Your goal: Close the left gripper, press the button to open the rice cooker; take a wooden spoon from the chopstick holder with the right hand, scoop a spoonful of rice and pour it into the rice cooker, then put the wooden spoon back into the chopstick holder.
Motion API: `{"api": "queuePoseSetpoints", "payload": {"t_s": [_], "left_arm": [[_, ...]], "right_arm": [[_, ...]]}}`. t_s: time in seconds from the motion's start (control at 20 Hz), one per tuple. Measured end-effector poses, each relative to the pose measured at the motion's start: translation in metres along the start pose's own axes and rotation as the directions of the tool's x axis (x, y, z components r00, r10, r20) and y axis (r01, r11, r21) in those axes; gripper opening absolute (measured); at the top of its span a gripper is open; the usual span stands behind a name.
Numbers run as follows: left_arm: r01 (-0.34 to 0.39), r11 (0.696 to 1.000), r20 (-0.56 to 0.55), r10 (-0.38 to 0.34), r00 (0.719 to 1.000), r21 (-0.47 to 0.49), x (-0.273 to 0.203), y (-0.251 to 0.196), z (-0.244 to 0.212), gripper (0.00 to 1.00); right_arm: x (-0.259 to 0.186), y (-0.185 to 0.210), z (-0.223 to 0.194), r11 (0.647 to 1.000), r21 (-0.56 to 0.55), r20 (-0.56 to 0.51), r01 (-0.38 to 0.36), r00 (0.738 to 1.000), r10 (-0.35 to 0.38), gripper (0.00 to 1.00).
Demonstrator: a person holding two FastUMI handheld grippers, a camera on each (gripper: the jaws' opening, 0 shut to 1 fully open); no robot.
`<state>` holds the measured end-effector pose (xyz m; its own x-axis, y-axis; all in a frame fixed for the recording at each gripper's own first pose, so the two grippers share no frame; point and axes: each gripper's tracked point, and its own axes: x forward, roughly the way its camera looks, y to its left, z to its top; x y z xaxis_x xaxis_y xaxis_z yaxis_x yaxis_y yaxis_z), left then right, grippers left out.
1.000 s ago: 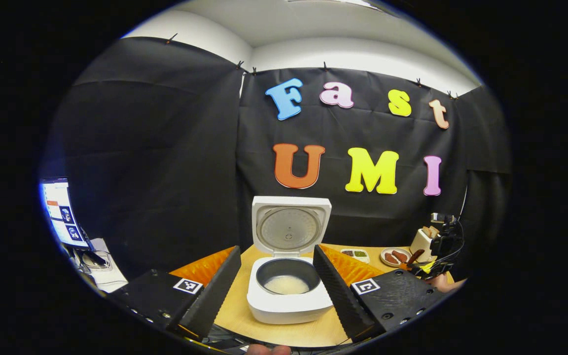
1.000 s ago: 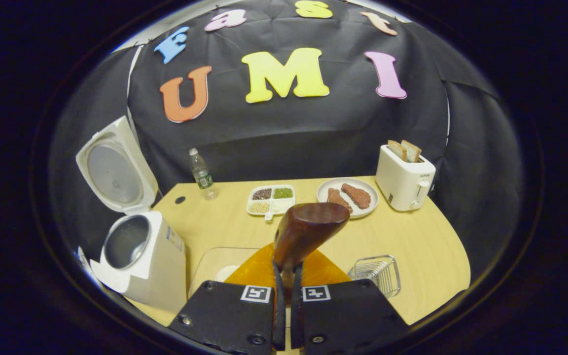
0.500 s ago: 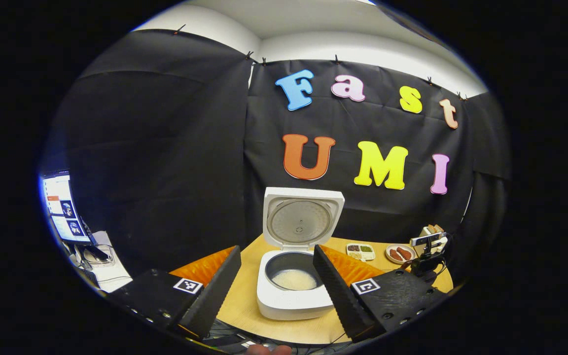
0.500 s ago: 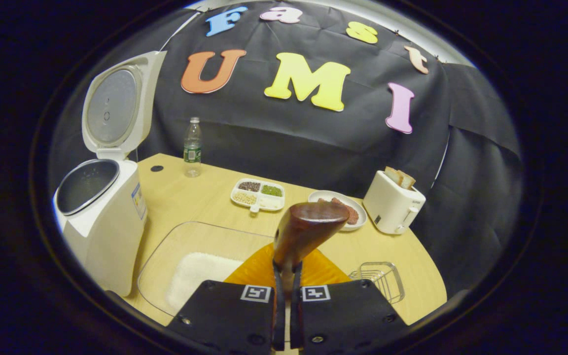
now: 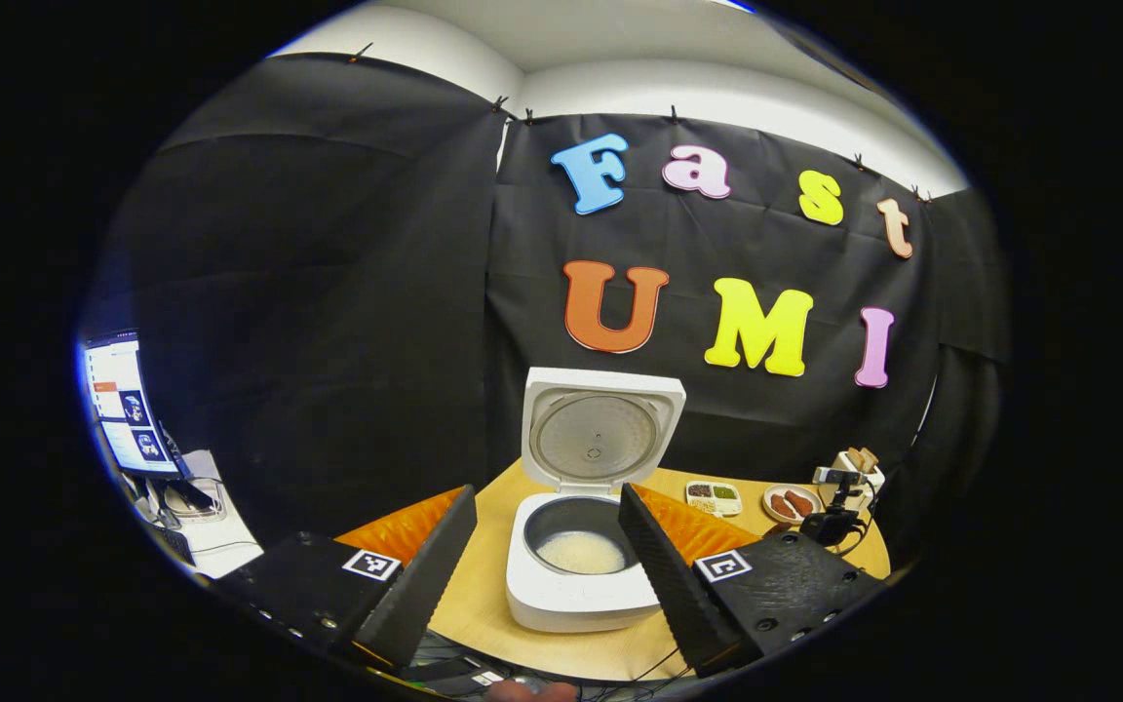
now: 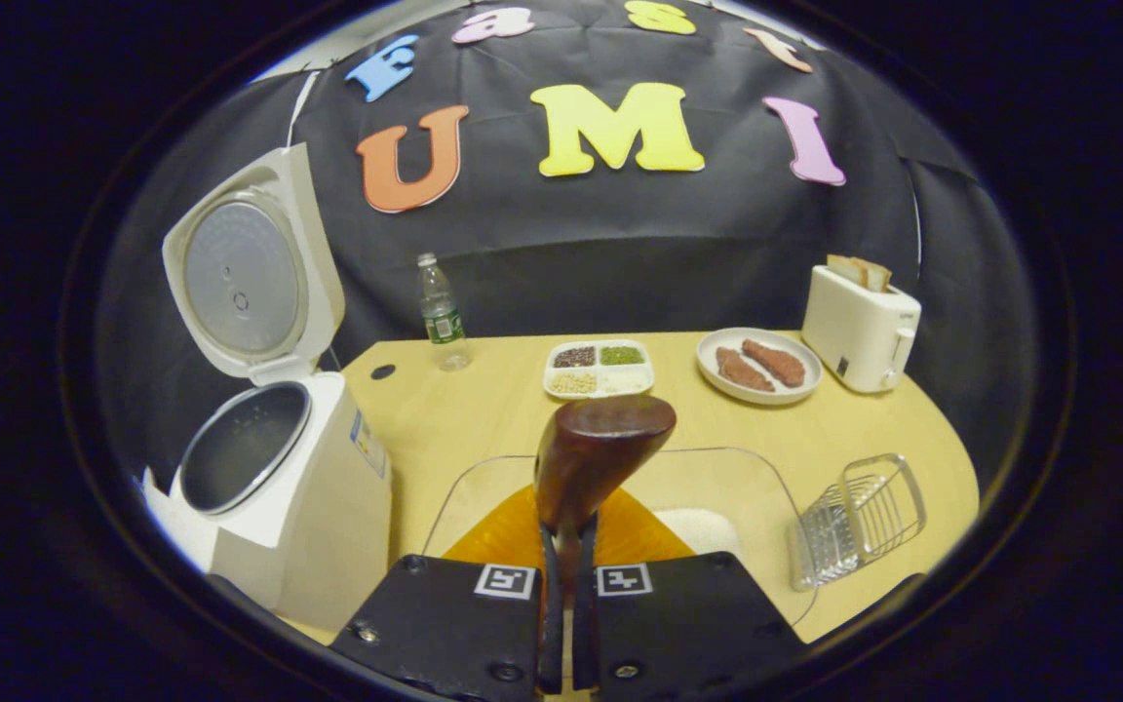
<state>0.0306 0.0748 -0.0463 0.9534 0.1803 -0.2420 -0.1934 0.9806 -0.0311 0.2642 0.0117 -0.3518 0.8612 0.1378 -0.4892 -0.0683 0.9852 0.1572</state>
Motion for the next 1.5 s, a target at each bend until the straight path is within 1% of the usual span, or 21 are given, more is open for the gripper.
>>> {"api": "queuePoseSetpoints", "payload": {"t_s": [0.1, 0.2, 0.35, 0.5, 0.7, 0.85, 1.05, 1.2, 1.25, 1.35, 1.45, 1.5], "left_arm": [[-0.006, 1.000, -0.004, 0.006, 1.000, 0.001, -0.001, 0.000, -0.001, 0.94], [-0.011, 1.000, -0.002, 0.011, 1.000, -0.002, -0.003, -0.002, 0.000, 0.94], [-0.016, 1.000, -0.002, 0.016, 1.000, 0.002, -0.008, -0.008, -0.003, 0.94], [-0.012, 1.000, -0.002, 0.012, 1.000, 0.009, -0.014, -0.019, -0.004, 0.94], [-0.002, 1.000, -0.006, 0.002, 1.000, 0.016, -0.015, -0.034, -0.010, 0.94], [0.005, 1.000, -0.007, -0.005, 1.000, 0.019, -0.017, -0.044, -0.012, 0.94], [0.011, 1.000, -0.013, -0.011, 1.000, 0.020, -0.017, -0.058, -0.016, 0.94], [0.016, 1.000, -0.015, -0.016, 1.000, 0.020, -0.019, -0.064, -0.016, 0.94], [0.014, 1.000, -0.014, -0.014, 1.000, 0.021, -0.019, -0.065, -0.016, 0.94], [0.006, 1.000, -0.010, -0.006, 1.000, 0.020, -0.021, -0.063, -0.015, 0.94], [-0.006, 1.000, -0.007, 0.006, 1.000, 0.013, -0.022, -0.060, -0.015, 0.94], [-0.014, 1.000, -0.002, 0.014, 1.000, 0.008, -0.023, -0.058, -0.013, 0.94]], "right_arm": [[-0.001, -0.002, 0.000, 0.995, 0.093, -0.026, -0.025, 0.999, 0.027, 0.10], [-0.002, -0.005, 0.000, 0.980, 0.192, -0.045, -0.045, 0.997, 0.055, 0.09], [-0.007, -0.009, -0.001, 0.933, 0.352, -0.069, -0.078, 0.992, 0.109, 0.09], [-0.011, -0.021, -0.003, 0.880, 0.466, -0.084, -0.091, 0.986, 0.146, 0.09], [-0.024, -0.046, 0.007, 0.826, 0.554, -0.064, -0.106, 0.984, 0.169, 0.09], [-0.038, -0.066, 0.022, 0.777, 0.617, -0.034, -0.125, 0.982, 0.185, 0.09], [-0.057, -0.091, 0.045, 0.727, 0.671, 0.007, -0.150, 0.981, 0.196, 0.09], [-0.074, -0.103, 0.065, 0.681, 0.708, 0.047, -0.186, 0.975, 0.218, 0.09], [-0.077, -0.105, 0.070, 0.668, 0.718, 0.058, -0.194, 0.973, 0.221, 0.10], [-0.084, -0.106, 0.082, 0.622, 0.754, 0.078, -0.212, 0.969, 0.235, 0.09], [-0.093, -0.094, 0.099, 0.584, 0.773, 0.104, -0.247, 0.958, 0.267, 0.09], [-0.097, -0.085, 0.107, 0.571, 0.777, 0.114, -0.265, 0.951, 0.286, 0.09]]}}
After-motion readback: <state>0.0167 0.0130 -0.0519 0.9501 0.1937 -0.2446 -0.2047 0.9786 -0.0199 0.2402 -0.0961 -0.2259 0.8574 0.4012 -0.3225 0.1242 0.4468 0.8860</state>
